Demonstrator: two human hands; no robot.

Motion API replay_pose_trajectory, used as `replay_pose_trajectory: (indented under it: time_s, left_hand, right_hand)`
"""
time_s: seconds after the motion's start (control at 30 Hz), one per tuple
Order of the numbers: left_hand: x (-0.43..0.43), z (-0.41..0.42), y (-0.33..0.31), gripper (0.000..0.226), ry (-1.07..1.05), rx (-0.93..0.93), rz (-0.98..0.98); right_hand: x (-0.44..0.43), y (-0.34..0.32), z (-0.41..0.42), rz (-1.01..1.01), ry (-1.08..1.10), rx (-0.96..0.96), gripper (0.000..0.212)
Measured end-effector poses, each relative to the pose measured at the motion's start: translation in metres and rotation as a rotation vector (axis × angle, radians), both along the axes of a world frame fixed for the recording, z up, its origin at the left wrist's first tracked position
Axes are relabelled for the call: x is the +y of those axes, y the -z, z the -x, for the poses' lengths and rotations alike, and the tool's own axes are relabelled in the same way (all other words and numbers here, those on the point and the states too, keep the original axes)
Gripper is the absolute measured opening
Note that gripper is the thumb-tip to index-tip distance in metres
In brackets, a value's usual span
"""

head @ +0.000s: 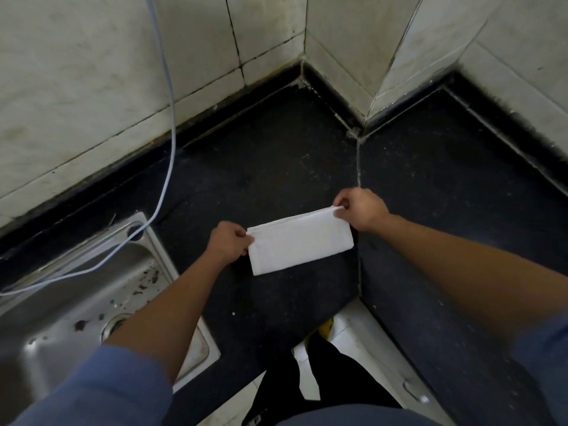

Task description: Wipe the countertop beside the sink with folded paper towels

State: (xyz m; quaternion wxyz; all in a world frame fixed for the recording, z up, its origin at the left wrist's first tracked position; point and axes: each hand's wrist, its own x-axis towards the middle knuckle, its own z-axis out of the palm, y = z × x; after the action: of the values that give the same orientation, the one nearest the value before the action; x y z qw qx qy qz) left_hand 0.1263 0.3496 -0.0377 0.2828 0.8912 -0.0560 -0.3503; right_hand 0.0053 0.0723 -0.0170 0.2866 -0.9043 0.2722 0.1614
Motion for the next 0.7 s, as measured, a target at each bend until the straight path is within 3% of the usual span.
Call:
replay_pose_trajectory:
  time_s: [0.23,0.4,0.5,0.6,0.7]
  left_hand:
    - [-0.011,-0.012,0.025,0.014,-0.020,-0.008,-0.174]
    - [-0.013,0.009,0.009,0.014,0.128,-0.369,-0.271]
    - [-0.019,0.038,-0.001,0.012,0.355,-0.479,-0.136]
    - [-0.020,0.073,0.000,0.014,0.544,-0.451,-0.135]
    - [0.002,0.082,0.011,0.017,0.509,-0.417,-0.171]
  right_hand:
    - [0.002,0.029,-0.010,0.154,-0.018,0.050,0.016]
    - [0.009,0.026,0.009,0.316,-0.126,-0.147,0.024]
    - [0.040,0.025,0.024,0.264,-0.307,-0.207,0.019]
    - [0.070,0.036,0.045,0.165,-0.481,-0.051,0.017]
    - [0.055,0.041,0.063,0.135,-0.330,-0.036,0.019]
